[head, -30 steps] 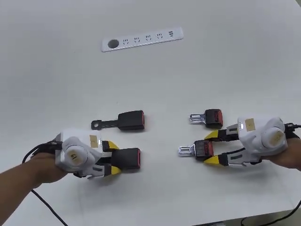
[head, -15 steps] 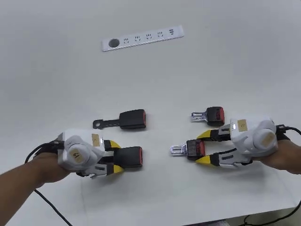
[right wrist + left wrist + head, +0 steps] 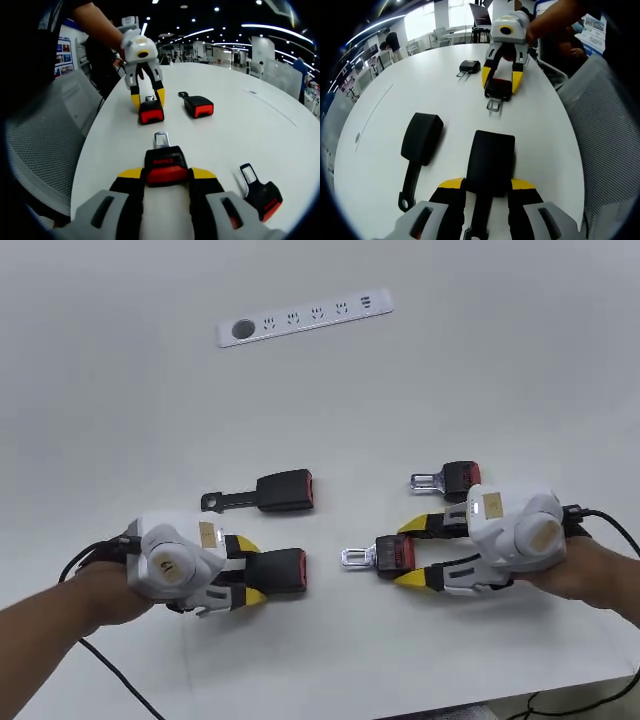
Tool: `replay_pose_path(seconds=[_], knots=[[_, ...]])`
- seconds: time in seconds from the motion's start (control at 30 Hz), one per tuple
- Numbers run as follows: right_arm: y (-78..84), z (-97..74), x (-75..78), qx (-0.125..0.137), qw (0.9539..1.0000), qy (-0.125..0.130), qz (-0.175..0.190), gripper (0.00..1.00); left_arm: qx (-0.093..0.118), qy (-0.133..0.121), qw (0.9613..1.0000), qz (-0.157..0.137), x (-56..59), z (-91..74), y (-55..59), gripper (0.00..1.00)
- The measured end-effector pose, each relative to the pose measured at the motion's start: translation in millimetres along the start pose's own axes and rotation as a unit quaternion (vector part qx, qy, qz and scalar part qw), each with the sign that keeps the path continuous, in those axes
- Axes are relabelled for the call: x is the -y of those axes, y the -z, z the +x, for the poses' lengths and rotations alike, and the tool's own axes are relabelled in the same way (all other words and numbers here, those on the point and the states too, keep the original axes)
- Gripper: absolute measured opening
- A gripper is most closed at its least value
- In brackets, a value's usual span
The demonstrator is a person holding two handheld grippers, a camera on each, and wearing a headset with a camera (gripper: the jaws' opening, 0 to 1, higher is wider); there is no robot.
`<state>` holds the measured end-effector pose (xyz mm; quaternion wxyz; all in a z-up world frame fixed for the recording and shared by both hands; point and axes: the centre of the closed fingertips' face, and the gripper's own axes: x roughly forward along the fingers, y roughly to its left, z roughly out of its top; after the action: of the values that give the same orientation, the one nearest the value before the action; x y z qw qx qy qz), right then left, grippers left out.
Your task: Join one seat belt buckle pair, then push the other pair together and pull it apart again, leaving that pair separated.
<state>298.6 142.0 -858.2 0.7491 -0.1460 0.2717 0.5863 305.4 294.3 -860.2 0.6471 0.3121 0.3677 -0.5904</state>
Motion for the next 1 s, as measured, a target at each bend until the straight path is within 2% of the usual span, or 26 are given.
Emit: replay_pose_path(seconds=[0.27,0.47,0.7,1.0], knots=[[-12.2,17.2,-0.6,0.017,0.9997,-0.004,0.018,0.36,-0.002,0.002,1.0000,0.000,0.3,-0.3,0.3,0.34],[-19.9,27.2,-5.2,0.024,0.9996,-0.008,0.008,0.36,-0.002,0.002,1.0000,0.001,0.1,-0.3,0.6,0.34],[-25.0,33.5,-8.4,0.023,0.9996,-0.013,0.003,0.36,-0.003,0.004,1.0000,0.005,0.3,-0.3,0.9,0.34],[-27.4,40.7,-14.3,0.005,0.9996,-0.021,-0.021,0.36,-0.008,0.007,0.9999,0.013,0.4,0.1,1.1,0.34]])
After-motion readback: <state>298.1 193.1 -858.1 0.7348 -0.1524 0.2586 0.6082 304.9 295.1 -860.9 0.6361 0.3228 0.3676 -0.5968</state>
